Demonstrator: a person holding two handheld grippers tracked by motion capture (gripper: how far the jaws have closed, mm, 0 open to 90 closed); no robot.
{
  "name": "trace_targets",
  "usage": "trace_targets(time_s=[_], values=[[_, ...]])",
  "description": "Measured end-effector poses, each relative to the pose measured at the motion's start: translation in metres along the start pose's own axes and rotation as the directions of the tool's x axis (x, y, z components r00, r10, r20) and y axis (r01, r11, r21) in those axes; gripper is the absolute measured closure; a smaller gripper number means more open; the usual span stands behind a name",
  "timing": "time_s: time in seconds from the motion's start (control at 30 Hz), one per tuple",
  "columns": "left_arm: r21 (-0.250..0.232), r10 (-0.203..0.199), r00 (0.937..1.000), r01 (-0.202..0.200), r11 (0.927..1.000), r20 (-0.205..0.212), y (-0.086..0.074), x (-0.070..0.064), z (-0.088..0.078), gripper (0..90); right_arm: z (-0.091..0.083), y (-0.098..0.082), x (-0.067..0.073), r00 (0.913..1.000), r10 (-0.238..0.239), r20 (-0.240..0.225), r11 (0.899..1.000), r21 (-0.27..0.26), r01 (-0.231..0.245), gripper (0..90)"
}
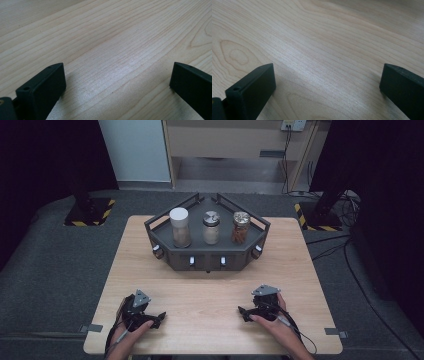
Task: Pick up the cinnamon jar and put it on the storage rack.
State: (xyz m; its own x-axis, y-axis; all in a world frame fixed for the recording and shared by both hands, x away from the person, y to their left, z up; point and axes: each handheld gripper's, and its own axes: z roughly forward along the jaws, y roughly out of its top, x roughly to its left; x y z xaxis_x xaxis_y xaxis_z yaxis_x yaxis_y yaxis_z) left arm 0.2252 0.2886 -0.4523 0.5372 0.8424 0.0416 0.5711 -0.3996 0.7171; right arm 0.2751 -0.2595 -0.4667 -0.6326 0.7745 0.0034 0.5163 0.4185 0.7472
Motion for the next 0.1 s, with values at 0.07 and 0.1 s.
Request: trace_targets(time_s=[0.07, 0.1], values=[[0.000, 0.000, 1.0000, 0.000, 1.0000, 0.000, 0.0000, 0.0000, 0.0000, 0.0, 0.0000, -0.0003, 0.0000, 1.0000, -0.001, -0.001, 1.000, -0.001, 0.001, 0.5], [0.000, 0.000, 1.0000, 0.000, 1.0000, 0.000, 0.0000, 0.0000, 0.0000, 0.0, 0.0000, -0.0003, 0.0000, 1.0000, -0.001, -0.001, 1.000, -0.001, 0.001, 0.4]])
